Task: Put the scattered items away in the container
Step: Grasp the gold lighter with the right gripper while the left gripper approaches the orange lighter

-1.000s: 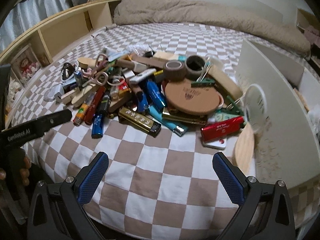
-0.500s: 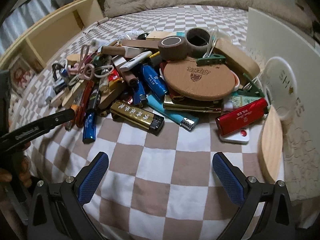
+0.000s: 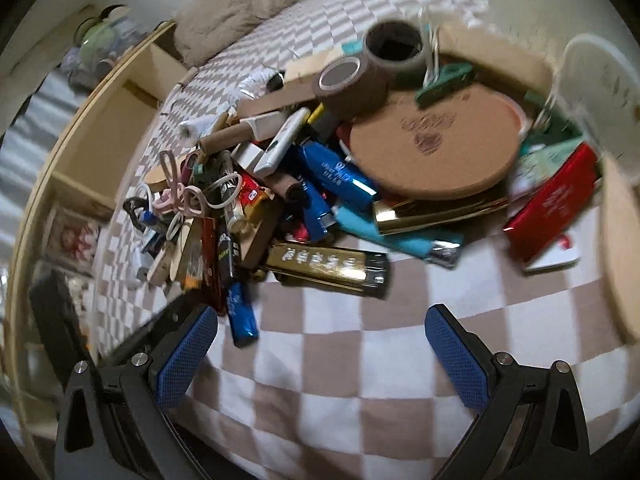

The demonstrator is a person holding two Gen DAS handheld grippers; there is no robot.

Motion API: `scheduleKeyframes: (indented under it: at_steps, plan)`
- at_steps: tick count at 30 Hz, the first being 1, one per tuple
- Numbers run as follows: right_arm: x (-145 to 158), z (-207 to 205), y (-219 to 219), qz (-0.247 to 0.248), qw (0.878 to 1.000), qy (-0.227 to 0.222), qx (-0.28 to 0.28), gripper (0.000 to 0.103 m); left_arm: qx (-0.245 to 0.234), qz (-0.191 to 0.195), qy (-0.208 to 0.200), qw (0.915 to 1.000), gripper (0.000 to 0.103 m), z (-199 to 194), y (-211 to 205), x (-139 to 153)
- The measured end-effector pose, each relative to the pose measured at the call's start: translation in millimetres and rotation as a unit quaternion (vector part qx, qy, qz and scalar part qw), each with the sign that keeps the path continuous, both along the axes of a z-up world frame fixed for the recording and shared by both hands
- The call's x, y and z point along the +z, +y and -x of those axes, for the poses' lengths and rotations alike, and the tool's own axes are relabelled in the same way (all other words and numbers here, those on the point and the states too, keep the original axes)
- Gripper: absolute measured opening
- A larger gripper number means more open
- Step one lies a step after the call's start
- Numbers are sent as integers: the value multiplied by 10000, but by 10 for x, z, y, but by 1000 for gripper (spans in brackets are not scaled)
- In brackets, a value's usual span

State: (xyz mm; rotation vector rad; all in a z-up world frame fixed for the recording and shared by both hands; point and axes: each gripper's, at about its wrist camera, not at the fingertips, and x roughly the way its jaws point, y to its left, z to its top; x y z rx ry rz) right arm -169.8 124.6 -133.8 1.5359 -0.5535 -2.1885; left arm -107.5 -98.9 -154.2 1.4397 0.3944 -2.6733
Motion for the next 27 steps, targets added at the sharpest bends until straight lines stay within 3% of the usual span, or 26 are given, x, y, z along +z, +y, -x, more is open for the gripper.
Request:
scheduleKeyframes:
  at_steps: [5,9,19,22,24,27]
  plan:
    - [3,90,-188,-328,9992,57,-238,103,-41,72,103,9999,25,-161,132,8]
    - [-17,110,-385,-973,9945,168,-337,103,72,-211,145,9996,24,-268,98,6]
    - [-87,178,-518,-1350,9872,336,-779,102,165,-877,284,9956,24,-307,79,-11]
    - [-65,148,-498,-1361,9865,444,-797,96,170,-1020,281,9942,24,-281,69,-19]
    - [-58,122,-444,-1426,9852,456,-839,83,125,-1026,292,9942,24,-275,93,-9]
    - [-63,105,-409,-1353,9866,521,-749,83,11,-1004,285,9945,24,-284,145,-6]
